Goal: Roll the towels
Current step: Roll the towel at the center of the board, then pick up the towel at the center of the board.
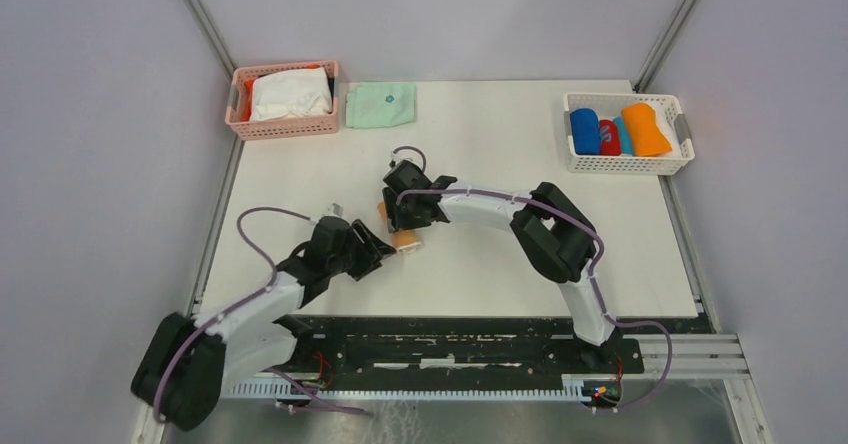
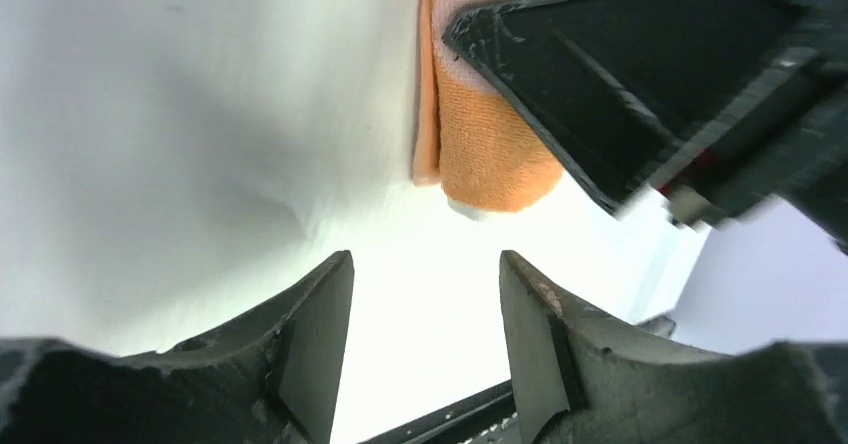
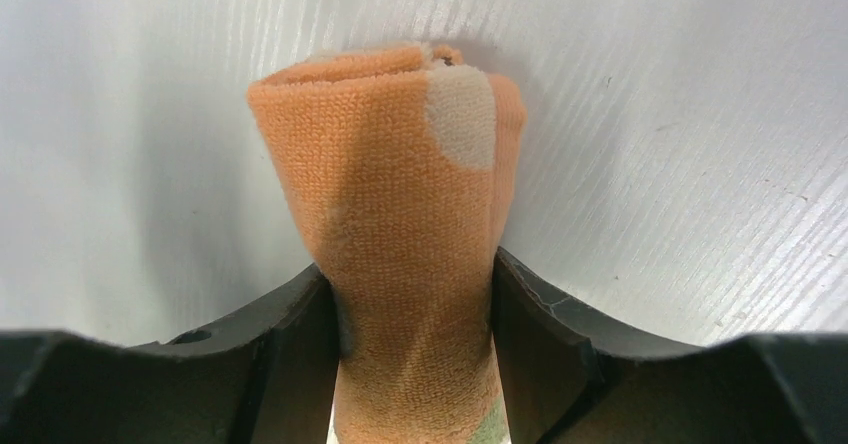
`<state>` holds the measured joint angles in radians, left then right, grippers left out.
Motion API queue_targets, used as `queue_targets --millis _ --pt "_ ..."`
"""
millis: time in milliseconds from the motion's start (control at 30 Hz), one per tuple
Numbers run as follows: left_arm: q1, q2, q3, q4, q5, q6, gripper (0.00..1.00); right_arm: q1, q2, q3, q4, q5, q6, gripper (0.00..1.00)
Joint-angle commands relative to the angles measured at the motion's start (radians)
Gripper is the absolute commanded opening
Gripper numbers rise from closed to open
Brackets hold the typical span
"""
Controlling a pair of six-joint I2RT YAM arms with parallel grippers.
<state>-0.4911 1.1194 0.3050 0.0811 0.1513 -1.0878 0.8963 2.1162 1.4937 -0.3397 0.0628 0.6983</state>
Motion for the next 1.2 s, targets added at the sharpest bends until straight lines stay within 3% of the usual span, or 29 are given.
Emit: queue_targets --millis 0,133,300,467,700,967,1167 --pt "0.001 -0.323 0.079 -0.480 -0.279 0.076 0.62 0.042 0.130 0.026 -0.378 0.167 -0.096 0.60" --pt "0.000 -0.506 0.172 -0.683 -0.418 0.107 0.64 0.072 0.174 0.107 -0.472 0.232 -0.128 0.61" --pt "0.000 -0.498 0.329 -0.786 -0.520 0.179 0.66 0.084 0.239 0.186 -0.567 0.290 -0.138 0.62" --pt "0.000 -0.436 0.462 -0.774 -0.597 0.308 0.67 0.082 0.274 0.228 -0.624 0.324 -0.172 0.59" --pt "0.000 -0.323 0.626 -0.682 -0.643 0.529 0.68 0.029 0.201 0.198 -0.621 0.352 -0.277 0.40" --pt "-0.001 -0.276 0.684 -0.575 -0.749 0.731 0.70 -0.250 -0.097 0.090 -0.558 0.254 -0.473 0.31" --pt "-0.001 -0.278 0.619 -0.517 -0.809 0.772 0.70 -0.545 -0.218 0.156 -0.568 0.135 -0.644 0.29"
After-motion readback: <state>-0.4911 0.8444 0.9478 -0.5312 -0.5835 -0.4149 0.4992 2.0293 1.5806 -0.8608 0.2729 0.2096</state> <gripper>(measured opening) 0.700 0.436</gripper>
